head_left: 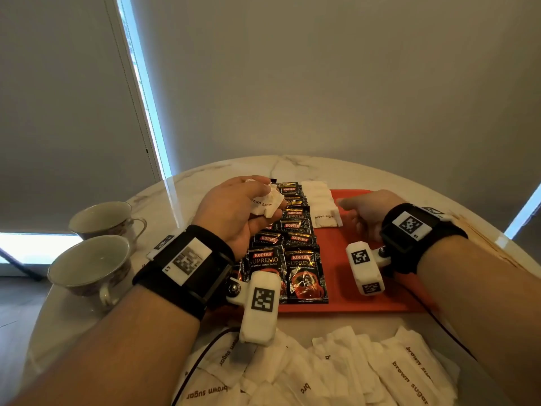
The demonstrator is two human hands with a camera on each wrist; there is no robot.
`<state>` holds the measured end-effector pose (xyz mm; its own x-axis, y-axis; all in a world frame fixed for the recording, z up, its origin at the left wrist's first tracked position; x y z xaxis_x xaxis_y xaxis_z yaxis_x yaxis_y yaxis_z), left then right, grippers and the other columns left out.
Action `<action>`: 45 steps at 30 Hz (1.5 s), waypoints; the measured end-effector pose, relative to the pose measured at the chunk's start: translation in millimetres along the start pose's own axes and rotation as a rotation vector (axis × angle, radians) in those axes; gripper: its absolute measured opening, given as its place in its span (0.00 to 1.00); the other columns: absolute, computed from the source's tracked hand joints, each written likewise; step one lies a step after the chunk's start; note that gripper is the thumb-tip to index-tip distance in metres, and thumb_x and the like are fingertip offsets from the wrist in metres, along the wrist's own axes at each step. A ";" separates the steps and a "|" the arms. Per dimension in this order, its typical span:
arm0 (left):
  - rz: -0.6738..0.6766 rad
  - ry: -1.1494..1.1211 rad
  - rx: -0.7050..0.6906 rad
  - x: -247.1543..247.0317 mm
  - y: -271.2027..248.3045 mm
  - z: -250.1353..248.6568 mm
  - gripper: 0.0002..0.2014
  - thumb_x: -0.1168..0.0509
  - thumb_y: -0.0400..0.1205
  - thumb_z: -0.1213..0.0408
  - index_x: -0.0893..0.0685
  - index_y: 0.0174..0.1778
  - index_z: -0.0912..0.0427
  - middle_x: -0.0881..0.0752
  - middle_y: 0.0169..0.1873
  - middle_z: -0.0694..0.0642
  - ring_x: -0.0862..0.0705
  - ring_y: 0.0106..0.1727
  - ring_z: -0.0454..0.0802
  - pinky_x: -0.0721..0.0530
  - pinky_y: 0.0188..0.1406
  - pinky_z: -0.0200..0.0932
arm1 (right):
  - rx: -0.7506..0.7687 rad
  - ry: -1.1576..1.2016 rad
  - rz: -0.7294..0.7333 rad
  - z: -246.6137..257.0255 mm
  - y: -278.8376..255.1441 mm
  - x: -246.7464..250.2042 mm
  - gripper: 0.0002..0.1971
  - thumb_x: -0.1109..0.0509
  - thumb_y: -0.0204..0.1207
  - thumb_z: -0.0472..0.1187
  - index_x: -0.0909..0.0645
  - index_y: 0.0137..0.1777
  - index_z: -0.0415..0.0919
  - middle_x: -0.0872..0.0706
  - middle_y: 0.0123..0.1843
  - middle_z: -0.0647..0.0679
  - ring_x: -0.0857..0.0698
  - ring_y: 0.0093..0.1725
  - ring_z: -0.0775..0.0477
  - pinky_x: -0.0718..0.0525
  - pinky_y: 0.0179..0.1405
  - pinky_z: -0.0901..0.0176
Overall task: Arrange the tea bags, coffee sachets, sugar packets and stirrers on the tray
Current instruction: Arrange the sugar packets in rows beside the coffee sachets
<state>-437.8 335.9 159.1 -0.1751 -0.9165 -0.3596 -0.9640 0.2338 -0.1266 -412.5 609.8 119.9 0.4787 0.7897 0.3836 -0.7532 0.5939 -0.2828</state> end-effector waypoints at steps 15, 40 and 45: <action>0.045 -0.026 0.007 -8.4 1.1 6.3 0.21 0.39 0.83 0.88 0.13 0.59 0.59 0.12 0.62 0.67 0.08 0.57 0.62 0.07 0.38 0.44 | 0.114 0.244 0.257 21.6 -32.6 -33.2 0.13 0.30 0.85 0.48 0.13 0.50 0.37 0.14 0.37 0.48 0.21 0.28 0.54 0.25 0.27 0.62; 0.140 0.115 -0.021 -20.4 -10.9 9.0 0.14 0.22 0.77 0.67 0.10 0.59 0.61 0.06 0.51 0.62 0.06 0.44 0.53 0.11 0.29 0.39 | 0.443 0.402 0.430 53.3 -102.2 -46.7 0.17 0.20 0.69 0.41 0.16 0.53 0.32 0.07 0.50 0.36 0.08 0.43 0.42 0.08 0.43 0.48; 0.091 0.064 -0.009 -15.4 -10.4 6.8 0.03 0.25 0.83 0.65 0.08 0.46 0.61 0.05 0.39 0.55 0.07 0.36 0.50 0.09 0.30 0.42 | 0.416 0.329 0.501 48.8 -104.5 -55.2 0.17 0.19 0.66 0.29 0.15 0.55 0.32 0.07 0.47 0.37 0.08 0.39 0.45 0.08 0.37 0.58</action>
<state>-423.7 349.8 159.6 -0.2742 -0.9107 -0.3090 -0.9452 0.3144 -0.0877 -382.2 496.7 171.3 0.0926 0.9957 -0.0072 -0.9953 0.0928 0.0279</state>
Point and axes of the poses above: each hand's wrist, its own y-axis towards the middle knuckle, its own x-axis out of the back of the hand, z = x × y, the point moved 9 cm from there along y, towards the middle knuckle
